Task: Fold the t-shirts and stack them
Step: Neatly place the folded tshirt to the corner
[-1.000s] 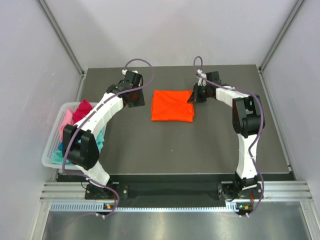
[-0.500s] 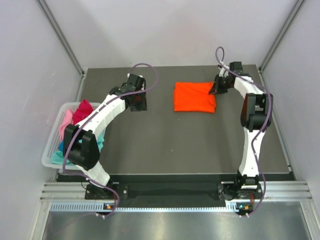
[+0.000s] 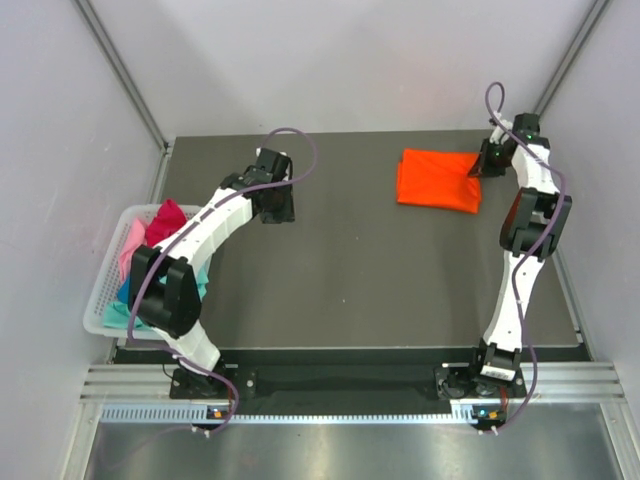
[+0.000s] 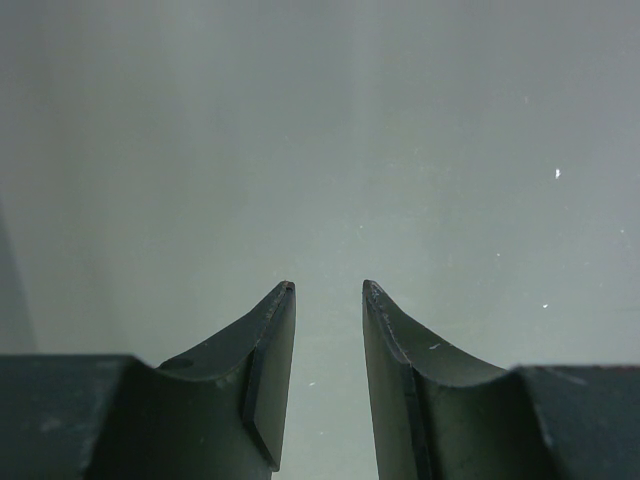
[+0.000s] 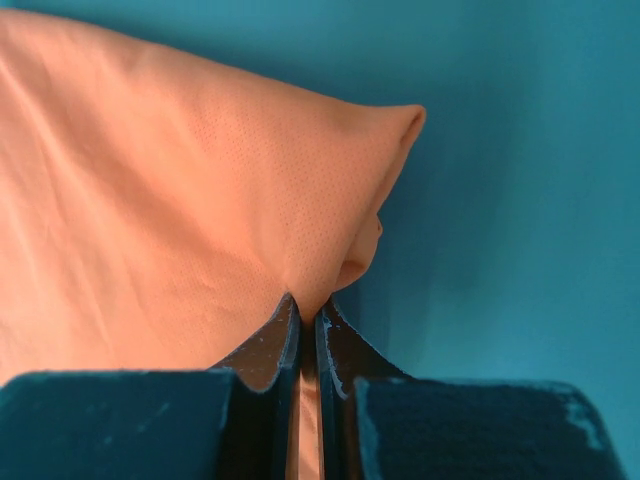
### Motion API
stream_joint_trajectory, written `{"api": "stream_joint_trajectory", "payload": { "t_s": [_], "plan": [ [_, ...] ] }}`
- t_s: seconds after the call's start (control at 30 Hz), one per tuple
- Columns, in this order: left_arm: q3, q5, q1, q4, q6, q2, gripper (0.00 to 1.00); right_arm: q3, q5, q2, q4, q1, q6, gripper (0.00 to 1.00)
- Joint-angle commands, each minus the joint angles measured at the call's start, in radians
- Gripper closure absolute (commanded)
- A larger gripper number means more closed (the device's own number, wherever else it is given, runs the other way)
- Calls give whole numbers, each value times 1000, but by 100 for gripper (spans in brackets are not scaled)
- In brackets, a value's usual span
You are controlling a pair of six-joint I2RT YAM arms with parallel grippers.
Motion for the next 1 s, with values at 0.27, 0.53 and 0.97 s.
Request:
{"api": "stream_joint_trajectory", "payload": {
  "t_s": [0.27,0.53,0.97],
  "plan": [
    [15,-14,-1,-1,17,33,61,160,148,28,156,-33,-68,100],
    [22,-10,-2,-7,17,47,61,197,177,51,236,-42,-109,100],
    [22,5,-2,-11,17,48,61,230,233,79,316,-44,-115,82]
  ]
}}
